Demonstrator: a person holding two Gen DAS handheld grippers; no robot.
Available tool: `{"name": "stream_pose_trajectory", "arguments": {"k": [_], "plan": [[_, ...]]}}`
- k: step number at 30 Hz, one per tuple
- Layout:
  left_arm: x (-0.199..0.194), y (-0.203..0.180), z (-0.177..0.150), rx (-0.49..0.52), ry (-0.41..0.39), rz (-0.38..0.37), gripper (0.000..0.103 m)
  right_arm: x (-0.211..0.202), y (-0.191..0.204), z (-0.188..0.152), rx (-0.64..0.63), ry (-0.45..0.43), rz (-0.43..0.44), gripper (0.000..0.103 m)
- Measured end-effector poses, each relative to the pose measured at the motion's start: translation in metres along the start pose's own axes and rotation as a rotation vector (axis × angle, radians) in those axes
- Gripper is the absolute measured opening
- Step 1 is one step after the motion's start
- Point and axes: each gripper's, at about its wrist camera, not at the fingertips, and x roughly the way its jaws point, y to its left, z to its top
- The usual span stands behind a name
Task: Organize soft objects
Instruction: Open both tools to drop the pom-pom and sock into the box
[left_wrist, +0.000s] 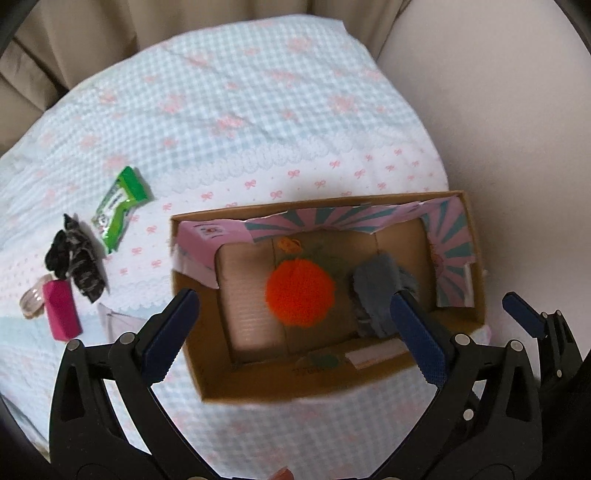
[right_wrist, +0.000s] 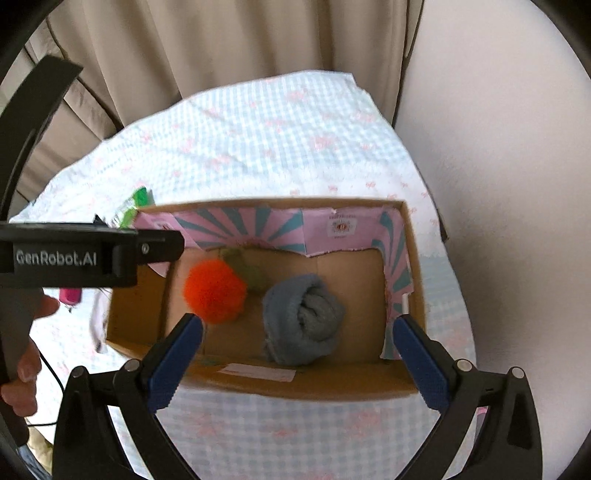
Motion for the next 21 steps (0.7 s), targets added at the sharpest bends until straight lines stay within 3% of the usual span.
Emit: {"name": "stream_pose_trajectory", "arguments": {"k": [12, 21], "plan": [[-0.136, 0.011, -0.035, 0.004, -0.217, -0.031, 0.103, -0.117, 0.030, 0.004, -0.002, -0.159, -0.020, 0.103], [-0.242, 0.045, -0.091, 0.002, -0.401, -0.011, 0.103, -0.204, 0.070, -0.011, 0.021, -0.260, 0.001, 0.103]]}}
